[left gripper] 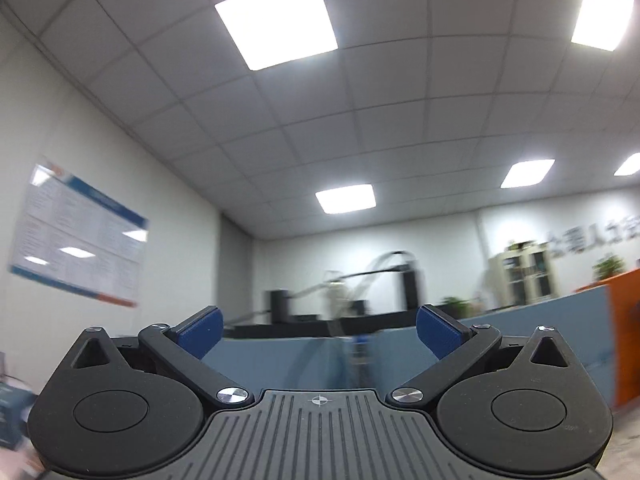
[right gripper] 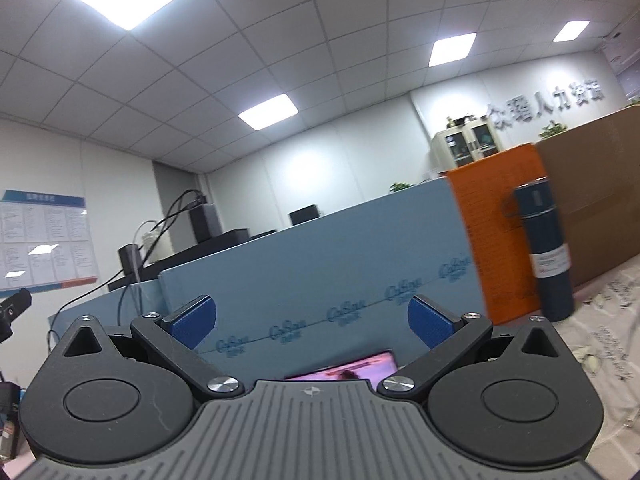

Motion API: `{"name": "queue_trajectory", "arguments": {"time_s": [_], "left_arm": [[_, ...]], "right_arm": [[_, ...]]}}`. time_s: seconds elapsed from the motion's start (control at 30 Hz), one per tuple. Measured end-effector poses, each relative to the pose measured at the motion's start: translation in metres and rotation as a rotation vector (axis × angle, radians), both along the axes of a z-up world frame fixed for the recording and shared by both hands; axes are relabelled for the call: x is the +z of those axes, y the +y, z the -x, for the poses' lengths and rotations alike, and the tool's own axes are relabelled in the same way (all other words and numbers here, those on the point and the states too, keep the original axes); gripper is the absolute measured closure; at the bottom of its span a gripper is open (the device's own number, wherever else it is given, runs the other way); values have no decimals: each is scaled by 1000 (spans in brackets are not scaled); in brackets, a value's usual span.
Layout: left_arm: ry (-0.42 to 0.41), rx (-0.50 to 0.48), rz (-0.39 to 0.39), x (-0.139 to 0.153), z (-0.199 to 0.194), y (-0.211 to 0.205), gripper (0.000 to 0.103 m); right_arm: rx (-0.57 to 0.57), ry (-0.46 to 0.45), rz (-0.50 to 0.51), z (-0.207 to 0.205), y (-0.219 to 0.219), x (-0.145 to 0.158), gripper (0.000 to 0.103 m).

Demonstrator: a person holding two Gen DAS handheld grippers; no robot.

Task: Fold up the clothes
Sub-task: 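Swing both tools toward the cream knit sweater on the bed, then grasp the cream sweater edge with the left gripper while the right gripper grasps it too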

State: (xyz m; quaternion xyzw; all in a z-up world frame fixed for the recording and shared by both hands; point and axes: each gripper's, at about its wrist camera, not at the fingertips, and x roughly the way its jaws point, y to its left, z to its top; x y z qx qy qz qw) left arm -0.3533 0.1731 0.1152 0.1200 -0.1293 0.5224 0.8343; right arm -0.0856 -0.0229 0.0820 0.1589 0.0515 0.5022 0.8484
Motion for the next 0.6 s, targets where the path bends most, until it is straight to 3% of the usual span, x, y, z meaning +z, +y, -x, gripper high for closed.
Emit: {"name": "queue_trajectory", "arguments": {"time_s": [0.07, 0.17, 0.33, 0.43, 0.6], "left_arm": [[-25, 45, 45, 4, 13, 22, 0], [-63, 77, 181, 2, 31, 64, 0], [-137, -101, 515, -38, 54, 140, 0], [-185, -152, 665, -70, 59, 169, 1], [-239, -347, 911, -102, 62, 201, 1]], "right_arm": [[53, -1, 19, 1, 22, 5, 0], [114, 47, 42, 2, 56, 4, 0], [225, 129, 142, 7, 114, -18, 0], [288, 154, 213, 10, 143, -35, 0], [394, 191, 325, 14, 189, -64, 0]]}}
